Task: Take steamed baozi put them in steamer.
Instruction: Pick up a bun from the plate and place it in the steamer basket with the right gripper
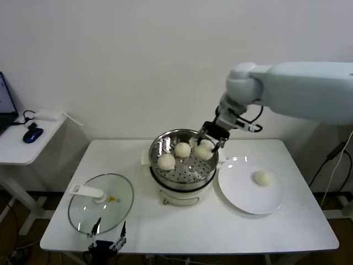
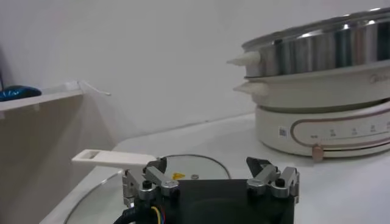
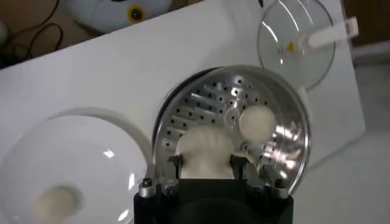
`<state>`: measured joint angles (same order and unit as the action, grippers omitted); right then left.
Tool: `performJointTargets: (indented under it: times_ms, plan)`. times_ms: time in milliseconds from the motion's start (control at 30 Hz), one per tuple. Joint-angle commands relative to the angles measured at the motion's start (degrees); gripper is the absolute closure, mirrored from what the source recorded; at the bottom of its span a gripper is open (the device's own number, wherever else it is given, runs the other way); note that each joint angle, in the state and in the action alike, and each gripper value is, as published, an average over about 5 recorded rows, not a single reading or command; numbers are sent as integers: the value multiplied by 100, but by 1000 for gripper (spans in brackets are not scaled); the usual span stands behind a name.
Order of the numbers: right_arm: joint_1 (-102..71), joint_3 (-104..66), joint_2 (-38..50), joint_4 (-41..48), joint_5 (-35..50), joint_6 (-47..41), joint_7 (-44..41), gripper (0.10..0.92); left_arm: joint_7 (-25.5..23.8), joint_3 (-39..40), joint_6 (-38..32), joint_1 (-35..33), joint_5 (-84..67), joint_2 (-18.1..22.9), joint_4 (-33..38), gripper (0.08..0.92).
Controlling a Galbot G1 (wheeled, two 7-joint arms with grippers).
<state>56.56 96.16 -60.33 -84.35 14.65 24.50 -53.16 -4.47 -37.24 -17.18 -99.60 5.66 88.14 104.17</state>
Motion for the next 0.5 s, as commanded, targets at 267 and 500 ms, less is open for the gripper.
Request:
performJointTargets:
  times_ms: [267,500]
  plan:
    - [-1931,-660,-1150,1252,-1699,1159,604,465,8,-50,30,28,-17,26,-44,177]
    - [-1958,-566,-1201,1275,-1602,1212,566,465,7,-60,37,27,-15,52,-71,177]
